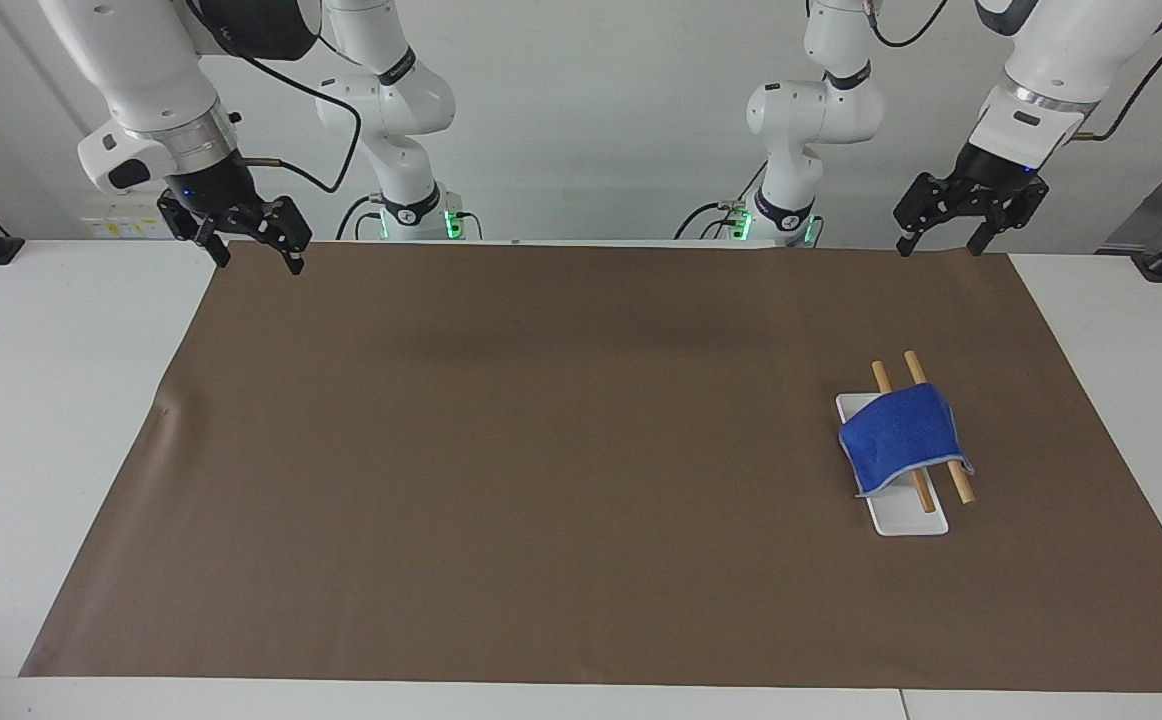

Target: Right arm passes towel to left arm to hang

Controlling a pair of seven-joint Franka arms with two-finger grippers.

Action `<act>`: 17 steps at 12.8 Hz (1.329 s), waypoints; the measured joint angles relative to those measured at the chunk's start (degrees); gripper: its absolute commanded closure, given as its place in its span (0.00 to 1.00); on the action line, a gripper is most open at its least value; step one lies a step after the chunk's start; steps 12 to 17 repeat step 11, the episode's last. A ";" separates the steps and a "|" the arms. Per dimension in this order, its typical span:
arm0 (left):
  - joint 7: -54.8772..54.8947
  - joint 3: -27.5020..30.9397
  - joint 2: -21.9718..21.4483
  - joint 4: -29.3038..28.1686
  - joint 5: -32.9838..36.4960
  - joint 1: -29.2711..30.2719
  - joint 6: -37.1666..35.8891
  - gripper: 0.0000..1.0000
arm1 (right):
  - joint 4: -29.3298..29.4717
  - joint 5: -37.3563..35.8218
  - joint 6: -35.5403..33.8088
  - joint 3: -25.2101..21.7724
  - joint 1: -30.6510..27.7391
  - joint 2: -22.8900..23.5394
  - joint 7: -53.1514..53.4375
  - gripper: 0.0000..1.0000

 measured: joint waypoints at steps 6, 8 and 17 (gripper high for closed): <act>-0.64 0.68 0.00 -0.31 3.39 -0.80 -0.14 0.00 | 0.00 -0.04 0.00 0.15 0.04 0.00 0.00 0.00; -0.64 0.68 -0.03 -0.30 5.68 -0.83 -0.12 0.00 | 0.00 -0.04 0.00 0.17 0.05 0.00 0.00 0.00; -0.64 0.66 -0.07 -0.27 6.40 -0.89 -0.12 0.00 | -0.02 -0.04 -0.02 0.18 0.02 0.00 0.00 0.00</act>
